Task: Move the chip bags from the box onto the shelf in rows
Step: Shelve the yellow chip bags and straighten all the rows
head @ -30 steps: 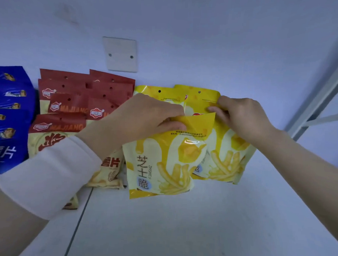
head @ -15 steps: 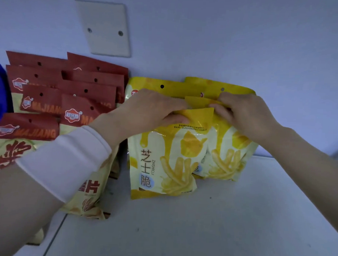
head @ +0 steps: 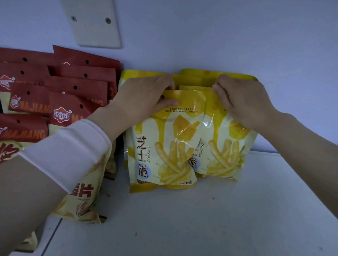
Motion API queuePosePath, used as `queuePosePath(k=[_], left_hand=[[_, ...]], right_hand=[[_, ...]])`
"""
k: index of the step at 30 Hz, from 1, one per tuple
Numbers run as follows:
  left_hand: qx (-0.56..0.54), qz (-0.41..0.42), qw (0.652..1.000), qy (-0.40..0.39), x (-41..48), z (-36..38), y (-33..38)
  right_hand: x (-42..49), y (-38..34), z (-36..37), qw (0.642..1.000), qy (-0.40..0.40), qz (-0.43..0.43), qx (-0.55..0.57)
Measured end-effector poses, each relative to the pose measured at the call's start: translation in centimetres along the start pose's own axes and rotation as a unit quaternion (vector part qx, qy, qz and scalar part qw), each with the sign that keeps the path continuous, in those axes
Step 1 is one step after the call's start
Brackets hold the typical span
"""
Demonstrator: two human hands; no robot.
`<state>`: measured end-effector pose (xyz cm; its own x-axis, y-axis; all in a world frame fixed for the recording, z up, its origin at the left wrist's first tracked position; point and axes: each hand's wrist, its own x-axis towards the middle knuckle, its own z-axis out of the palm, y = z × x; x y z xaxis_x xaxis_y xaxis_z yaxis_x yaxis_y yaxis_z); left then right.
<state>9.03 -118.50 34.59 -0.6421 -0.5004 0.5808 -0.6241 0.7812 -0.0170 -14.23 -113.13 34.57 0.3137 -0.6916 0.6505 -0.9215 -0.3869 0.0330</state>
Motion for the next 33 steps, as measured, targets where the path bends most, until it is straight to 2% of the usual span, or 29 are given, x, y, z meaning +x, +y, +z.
queuePosePath(k=[8, 16, 20, 24, 28, 33], left_hand=[[0.049, -0.015, 0.998, 0.027, -0.6, 1.4, 0.1], [0.079, -0.016, 0.996, 0.032, -2.2, 0.6, 1.7], [0.073, -0.002, 0.997, -0.013, -3.4, -0.2, 2.3], [0.033, 0.016, 0.997, -0.063, -5.4, -1.5, 4.2], [0.023, 0.092, 0.99, -0.101, -9.6, -1.6, 6.4], [-0.032, 0.134, 0.981, -0.137, -15.6, -2.9, 8.6]], right_hand=[[-0.5, 0.2, 0.9, 0.996, 0.05, -0.045, -0.063], [-2.2, -1.2, 0.5, 0.995, 0.036, -0.016, -0.089], [-4.3, -3.2, -0.9, 0.995, 0.017, 0.049, -0.089], [-7.8, -6.8, -3.2, 0.984, -0.025, 0.109, -0.139], [-12.5, -11.9, -5.5, 0.967, -0.059, 0.166, -0.185], [-18.2, -19.7, -7.5, 0.939, -0.102, 0.257, -0.207]])
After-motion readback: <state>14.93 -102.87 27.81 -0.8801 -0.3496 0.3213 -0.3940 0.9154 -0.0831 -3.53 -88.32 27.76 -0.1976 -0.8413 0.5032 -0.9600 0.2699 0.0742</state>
